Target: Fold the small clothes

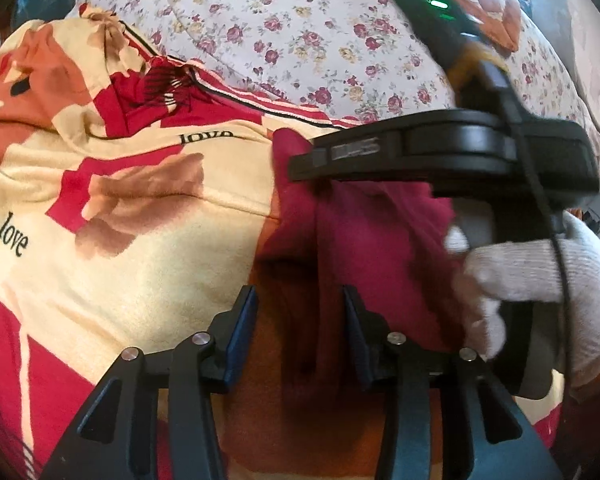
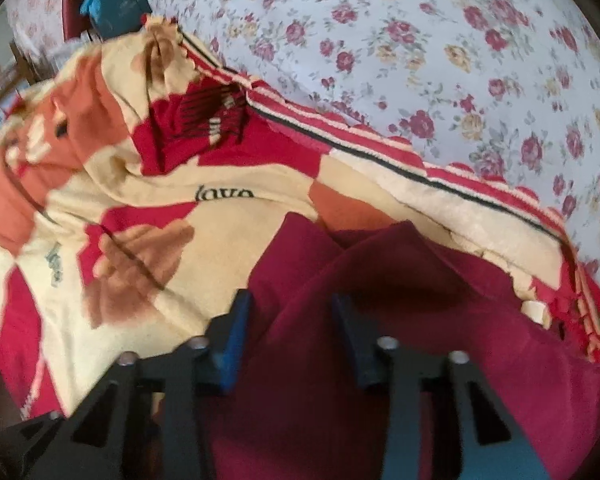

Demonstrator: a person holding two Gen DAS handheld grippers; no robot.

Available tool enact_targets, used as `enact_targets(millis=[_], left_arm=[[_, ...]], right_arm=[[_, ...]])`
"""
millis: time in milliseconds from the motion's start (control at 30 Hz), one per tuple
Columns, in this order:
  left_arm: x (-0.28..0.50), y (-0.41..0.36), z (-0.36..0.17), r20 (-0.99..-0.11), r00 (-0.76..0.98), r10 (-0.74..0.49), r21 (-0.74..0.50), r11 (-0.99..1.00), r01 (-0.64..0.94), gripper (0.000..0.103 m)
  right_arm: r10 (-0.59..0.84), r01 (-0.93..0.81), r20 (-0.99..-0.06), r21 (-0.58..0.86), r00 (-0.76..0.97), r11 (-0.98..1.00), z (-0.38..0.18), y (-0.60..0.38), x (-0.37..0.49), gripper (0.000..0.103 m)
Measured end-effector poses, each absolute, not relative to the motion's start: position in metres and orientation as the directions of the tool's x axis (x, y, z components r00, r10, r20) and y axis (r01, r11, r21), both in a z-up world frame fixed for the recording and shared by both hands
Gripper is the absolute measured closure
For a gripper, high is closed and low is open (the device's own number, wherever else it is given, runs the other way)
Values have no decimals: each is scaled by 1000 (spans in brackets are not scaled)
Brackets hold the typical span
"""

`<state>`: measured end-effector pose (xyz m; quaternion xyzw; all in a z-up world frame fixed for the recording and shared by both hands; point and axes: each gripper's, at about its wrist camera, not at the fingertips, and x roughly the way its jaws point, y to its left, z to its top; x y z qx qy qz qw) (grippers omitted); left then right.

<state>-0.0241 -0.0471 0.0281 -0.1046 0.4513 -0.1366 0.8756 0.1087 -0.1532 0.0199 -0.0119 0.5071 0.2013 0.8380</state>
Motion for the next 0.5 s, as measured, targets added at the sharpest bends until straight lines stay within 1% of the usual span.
enact_targets(millis=[67, 133, 267, 500], left_arm=[[-23, -47, 27, -761, 551, -344, -323, 936, 139, 80], [-21, -46, 26, -759, 541, -363, -349, 928, 133, 80], [-16, -44, 23, -755, 535, -379, -381, 918, 112, 77], [-14, -45, 24, -744, 541, -391, -400, 910, 107, 77]], right_arm=[[375, -342, -840, 245, 392, 907, 22, -162, 107, 82], [400, -341, -829, 273, 391, 899, 25, -168, 105, 85], [417, -350, -816, 285, 400, 892, 31, -173, 100, 88], [441, -352, -796, 306, 416, 885, 40, -182, 96, 89]])
